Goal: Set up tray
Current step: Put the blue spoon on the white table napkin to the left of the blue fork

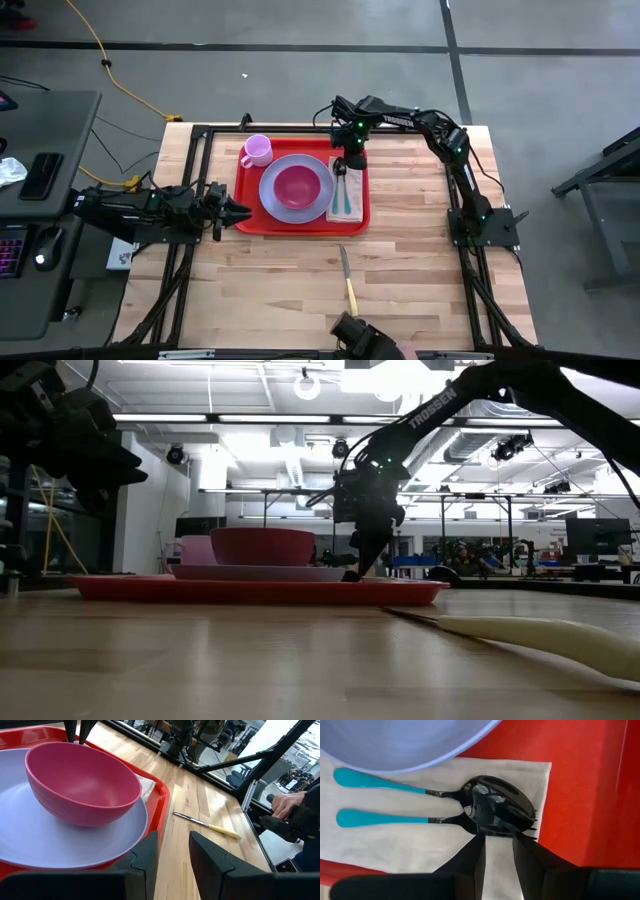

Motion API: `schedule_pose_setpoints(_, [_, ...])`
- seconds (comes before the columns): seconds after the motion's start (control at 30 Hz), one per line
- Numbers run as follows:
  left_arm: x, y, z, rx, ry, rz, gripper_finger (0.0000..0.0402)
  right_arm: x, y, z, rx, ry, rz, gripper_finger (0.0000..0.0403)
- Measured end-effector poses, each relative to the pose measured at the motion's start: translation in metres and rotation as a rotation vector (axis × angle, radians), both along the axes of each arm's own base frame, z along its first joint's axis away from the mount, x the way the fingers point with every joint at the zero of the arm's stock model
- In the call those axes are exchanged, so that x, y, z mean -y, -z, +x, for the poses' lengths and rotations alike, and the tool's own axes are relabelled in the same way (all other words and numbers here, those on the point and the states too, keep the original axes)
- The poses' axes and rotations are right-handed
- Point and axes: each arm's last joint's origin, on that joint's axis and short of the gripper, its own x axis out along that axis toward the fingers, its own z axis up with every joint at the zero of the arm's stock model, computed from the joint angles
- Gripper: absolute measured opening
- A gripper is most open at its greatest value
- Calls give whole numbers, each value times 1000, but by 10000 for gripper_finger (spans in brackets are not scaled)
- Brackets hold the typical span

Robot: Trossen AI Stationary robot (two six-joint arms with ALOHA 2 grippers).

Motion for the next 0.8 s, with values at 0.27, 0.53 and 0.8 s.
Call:
schedule_pose_setpoints(0.27, [0, 0, 0, 1, -2, 0, 140, 0, 0, 1, 25, -2, 11, 78])
schedule_pose_setpoints(0.53, [0, 0, 0, 1, -5, 0, 140, 0, -1, 4, 46, -2, 9, 78])
schedule_pose_setpoints(0.8, [0, 0, 0, 1, -6, 0, 140, 0, -3, 2, 28, 1, -12, 78])
